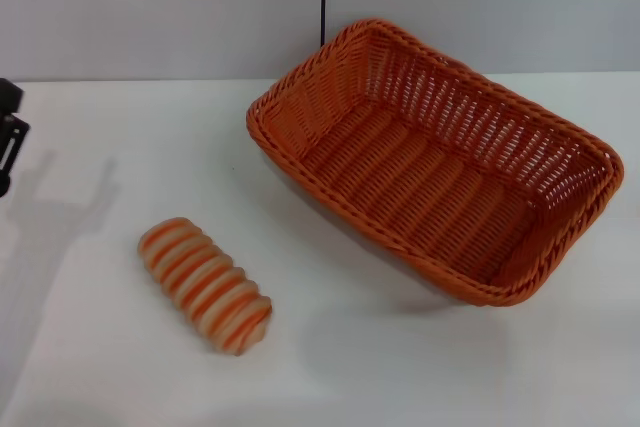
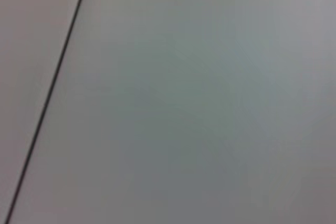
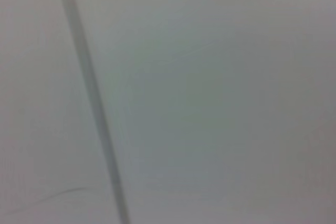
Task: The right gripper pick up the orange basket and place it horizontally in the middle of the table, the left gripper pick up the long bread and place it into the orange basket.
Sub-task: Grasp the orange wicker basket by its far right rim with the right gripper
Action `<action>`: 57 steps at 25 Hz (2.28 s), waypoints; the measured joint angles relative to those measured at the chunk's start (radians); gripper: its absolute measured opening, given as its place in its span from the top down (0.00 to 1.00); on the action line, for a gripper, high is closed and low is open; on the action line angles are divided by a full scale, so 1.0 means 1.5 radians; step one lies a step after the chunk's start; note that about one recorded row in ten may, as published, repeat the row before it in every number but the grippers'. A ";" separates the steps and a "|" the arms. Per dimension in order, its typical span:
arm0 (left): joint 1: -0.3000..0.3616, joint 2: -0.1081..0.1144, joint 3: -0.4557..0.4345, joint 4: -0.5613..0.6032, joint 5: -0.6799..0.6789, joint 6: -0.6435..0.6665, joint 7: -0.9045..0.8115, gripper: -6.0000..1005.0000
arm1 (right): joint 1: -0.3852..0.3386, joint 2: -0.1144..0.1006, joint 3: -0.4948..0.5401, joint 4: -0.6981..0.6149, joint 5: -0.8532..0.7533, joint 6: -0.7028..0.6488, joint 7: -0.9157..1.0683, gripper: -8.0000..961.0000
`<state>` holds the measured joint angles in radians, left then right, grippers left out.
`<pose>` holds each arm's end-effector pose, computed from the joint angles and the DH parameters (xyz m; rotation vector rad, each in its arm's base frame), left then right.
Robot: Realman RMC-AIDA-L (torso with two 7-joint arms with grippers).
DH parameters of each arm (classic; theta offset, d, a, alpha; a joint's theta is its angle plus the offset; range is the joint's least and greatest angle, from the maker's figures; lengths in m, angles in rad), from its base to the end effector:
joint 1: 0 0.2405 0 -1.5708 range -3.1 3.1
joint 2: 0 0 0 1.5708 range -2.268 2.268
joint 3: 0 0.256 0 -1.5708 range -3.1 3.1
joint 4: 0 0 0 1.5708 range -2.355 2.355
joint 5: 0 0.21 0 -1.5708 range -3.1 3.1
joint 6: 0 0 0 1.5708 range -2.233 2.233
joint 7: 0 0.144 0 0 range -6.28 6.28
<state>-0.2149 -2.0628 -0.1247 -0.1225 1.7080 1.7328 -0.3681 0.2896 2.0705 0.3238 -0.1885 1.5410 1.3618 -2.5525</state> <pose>-0.3359 0.2217 0.0117 -1.5052 -0.4721 -1.0752 0.4181 0.2503 0.0778 -1.2463 0.7010 0.7498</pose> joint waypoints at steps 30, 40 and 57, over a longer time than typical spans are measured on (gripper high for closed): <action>-0.044 0.003 0.194 0.189 0.002 0.026 -0.295 0.19 | 0.034 -0.072 -0.429 -0.494 -0.023 0.193 0.765 0.28; -0.048 0.003 0.199 0.193 0.003 0.029 -0.296 0.19 | 0.162 -0.207 -0.573 -0.539 -0.184 0.205 1.041 0.28; -0.043 0.003 0.217 0.202 0.005 -0.013 -0.321 0.19 | 0.395 -0.176 -0.709 -0.409 -0.562 0.204 1.082 0.28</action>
<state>-0.2791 -2.0586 0.2013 0.1799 1.7149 1.7135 -0.8501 0.8827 1.8071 -0.7395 -0.8018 0.6973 1.6684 -0.9297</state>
